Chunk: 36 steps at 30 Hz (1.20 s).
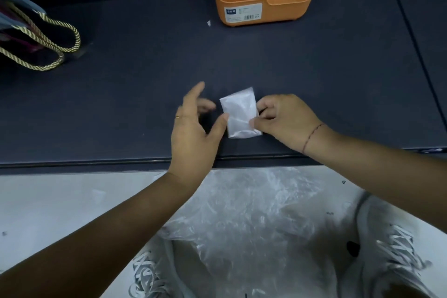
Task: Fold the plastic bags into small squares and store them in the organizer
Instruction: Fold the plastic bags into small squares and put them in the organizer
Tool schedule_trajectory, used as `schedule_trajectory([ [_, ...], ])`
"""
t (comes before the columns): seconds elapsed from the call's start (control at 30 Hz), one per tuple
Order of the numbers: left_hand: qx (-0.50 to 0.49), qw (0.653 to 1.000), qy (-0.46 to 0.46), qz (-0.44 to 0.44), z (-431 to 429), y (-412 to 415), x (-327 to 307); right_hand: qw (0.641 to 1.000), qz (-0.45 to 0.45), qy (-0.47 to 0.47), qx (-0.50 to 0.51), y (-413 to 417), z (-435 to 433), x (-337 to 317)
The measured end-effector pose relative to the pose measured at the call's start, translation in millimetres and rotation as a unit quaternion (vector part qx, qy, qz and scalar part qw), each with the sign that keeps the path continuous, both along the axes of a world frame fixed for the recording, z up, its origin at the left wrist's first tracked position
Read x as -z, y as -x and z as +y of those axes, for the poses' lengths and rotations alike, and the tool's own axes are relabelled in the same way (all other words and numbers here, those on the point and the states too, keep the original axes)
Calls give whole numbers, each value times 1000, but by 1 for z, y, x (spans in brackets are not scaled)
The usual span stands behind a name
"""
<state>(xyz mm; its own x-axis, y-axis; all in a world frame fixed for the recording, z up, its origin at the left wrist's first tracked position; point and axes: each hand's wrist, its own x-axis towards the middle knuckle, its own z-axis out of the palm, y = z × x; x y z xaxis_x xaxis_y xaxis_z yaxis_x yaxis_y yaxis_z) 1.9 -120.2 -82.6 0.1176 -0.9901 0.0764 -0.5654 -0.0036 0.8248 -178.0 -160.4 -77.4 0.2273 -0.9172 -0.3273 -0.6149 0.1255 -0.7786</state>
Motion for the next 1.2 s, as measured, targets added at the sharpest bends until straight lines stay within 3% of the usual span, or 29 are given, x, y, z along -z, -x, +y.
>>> schedule_trajectory([
  [0.1,118,963,112,-214,-9,-5,10,1000,8,-8,11,-4,-2,-2],
  [0.17,213,922,75,-313,-13,-9,19,1000,0,-15,21,-4,-3,-2],
  [0.27,249,896,9,-368,-11,-13,31,1000,10,-18,23,-4,0,-3],
  [0.43,228,888,8,-399,-7,-8,33,995,101,9,-1,-10,9,-3],
  [0.77,218,910,-15,-354,13,22,30,996,-23,11,86,-4,14,-10],
  [0.93,233,930,-40,-283,13,20,27,999,34,-5,14,0,17,-8],
  [1.07,237,911,-24,-336,15,20,32,997,74,-21,-26,7,23,-10],
  [1.2,233,888,-17,-396,15,23,36,995,58,-71,-34,10,21,-16],
])
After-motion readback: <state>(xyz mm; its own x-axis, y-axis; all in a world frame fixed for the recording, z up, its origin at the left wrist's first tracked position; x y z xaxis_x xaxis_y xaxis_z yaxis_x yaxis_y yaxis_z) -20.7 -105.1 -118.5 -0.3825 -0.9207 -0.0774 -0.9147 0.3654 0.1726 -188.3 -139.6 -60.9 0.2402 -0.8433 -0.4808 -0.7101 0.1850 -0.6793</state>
